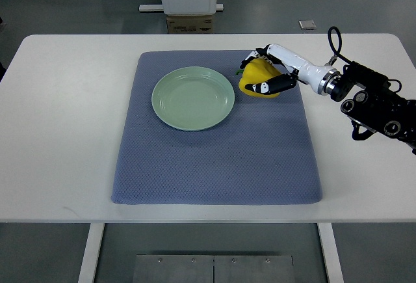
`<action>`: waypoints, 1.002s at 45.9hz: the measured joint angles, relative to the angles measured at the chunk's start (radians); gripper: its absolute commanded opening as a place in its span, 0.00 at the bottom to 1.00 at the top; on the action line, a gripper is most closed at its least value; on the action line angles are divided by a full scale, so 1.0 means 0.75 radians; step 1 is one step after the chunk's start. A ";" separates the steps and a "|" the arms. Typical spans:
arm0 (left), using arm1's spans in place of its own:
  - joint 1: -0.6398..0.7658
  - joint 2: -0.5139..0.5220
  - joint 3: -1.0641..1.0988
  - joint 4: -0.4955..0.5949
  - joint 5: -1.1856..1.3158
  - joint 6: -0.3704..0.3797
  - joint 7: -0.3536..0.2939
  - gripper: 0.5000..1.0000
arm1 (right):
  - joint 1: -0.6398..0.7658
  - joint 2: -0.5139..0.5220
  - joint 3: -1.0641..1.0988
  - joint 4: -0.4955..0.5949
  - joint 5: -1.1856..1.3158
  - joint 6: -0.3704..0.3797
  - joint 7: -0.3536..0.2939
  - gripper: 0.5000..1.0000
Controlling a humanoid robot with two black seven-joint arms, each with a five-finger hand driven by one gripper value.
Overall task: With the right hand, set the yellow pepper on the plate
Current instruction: 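Carry the pepper with the right hand over the green plate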
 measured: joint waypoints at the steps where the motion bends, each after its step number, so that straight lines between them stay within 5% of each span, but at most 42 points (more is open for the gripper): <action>1: 0.000 0.000 0.000 0.000 0.000 0.000 0.000 1.00 | 0.006 0.011 0.000 0.000 0.002 0.000 -0.005 0.00; 35: -0.001 0.000 0.000 -0.001 0.000 0.001 0.000 1.00 | 0.100 0.341 -0.001 -0.062 0.038 -0.012 -0.086 0.00; 46: -0.001 0.000 0.000 -0.001 0.000 0.000 0.000 1.00 | 0.099 0.348 -0.001 -0.105 0.037 -0.015 -0.093 0.00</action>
